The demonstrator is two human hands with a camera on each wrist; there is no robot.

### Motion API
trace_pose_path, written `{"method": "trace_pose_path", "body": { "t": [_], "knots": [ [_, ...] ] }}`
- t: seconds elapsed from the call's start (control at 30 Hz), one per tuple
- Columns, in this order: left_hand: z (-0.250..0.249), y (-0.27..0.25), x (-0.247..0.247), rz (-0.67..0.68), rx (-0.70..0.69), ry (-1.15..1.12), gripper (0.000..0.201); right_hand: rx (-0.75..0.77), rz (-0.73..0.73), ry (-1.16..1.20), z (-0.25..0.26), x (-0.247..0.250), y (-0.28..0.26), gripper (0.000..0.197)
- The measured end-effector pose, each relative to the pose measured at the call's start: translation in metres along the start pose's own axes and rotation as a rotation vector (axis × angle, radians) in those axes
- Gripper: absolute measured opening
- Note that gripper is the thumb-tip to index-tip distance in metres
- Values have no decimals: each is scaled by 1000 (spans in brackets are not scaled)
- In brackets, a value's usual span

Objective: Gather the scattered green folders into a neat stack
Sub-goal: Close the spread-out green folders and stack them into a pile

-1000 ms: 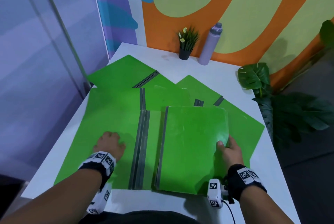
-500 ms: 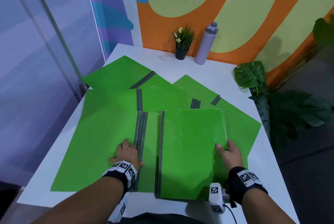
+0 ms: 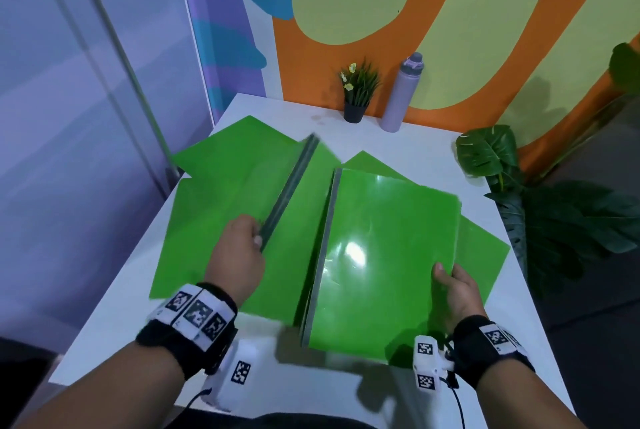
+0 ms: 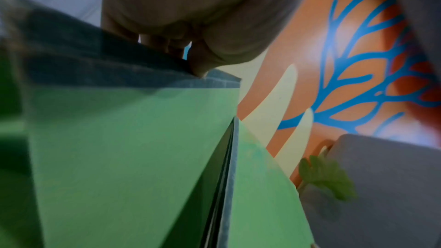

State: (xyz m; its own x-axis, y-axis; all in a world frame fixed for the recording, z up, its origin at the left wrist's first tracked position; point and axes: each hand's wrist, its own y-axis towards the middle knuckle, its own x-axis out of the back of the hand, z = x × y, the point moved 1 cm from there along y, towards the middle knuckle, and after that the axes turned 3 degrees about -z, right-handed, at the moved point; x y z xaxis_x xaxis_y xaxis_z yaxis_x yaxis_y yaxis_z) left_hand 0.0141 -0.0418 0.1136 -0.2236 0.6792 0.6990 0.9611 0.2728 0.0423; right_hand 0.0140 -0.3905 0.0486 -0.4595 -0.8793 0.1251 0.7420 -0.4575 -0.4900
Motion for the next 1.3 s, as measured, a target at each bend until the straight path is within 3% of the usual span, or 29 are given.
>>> {"method": "trace_pose_path", "body": {
  "t": [0.13, 0.2, 0.33, 0.47, 0.53, 0.6, 0.67, 0.77, 0.9, 1.0, 1.13, 1.3],
  "knots": [
    [-26, 4, 32, -112, -95, -143, 4, 41, 26, 81, 13, -15, 4, 52],
    [-25, 9, 28, -91, -50, -254, 4, 75, 29, 120, 22, -22, 2, 44],
    [-20, 9, -3, 109, 134, -411, 7, 39, 96, 157, 21, -21, 0, 74],
    [-8, -1, -36, 367, 256, -516, 11, 41, 128, 60, 11, -21, -6, 71],
    [5, 3, -55, 406, 270, -436, 10, 75, 65, -27, 9, -17, -6, 62],
    [21, 9, -72, 455, 204, -206, 24, 106, -6, -91, 7, -9, -2, 55],
    [39, 13, -87, 524, 113, 60, 44, 104, -34, -137, 2, 1, 2, 58],
    [73, 11, -97, 588, 63, 353, 58, 65, -48, -171, -7, 13, 8, 66],
    [98, -3, -87, 491, 78, 569, 58, 39, -62, -162, -12, 19, 13, 68],
    [109, -10, -73, 418, 144, 683, 49, 24, -42, -160, -15, 14, 13, 69],
    [119, -5, -62, 326, 238, 673, 64, 0, -5, -144, -20, 1, 9, 69],
    [112, 2, -68, 431, 262, 676, 51, -19, 28, -145, -24, -12, 5, 69]
  ]
}}
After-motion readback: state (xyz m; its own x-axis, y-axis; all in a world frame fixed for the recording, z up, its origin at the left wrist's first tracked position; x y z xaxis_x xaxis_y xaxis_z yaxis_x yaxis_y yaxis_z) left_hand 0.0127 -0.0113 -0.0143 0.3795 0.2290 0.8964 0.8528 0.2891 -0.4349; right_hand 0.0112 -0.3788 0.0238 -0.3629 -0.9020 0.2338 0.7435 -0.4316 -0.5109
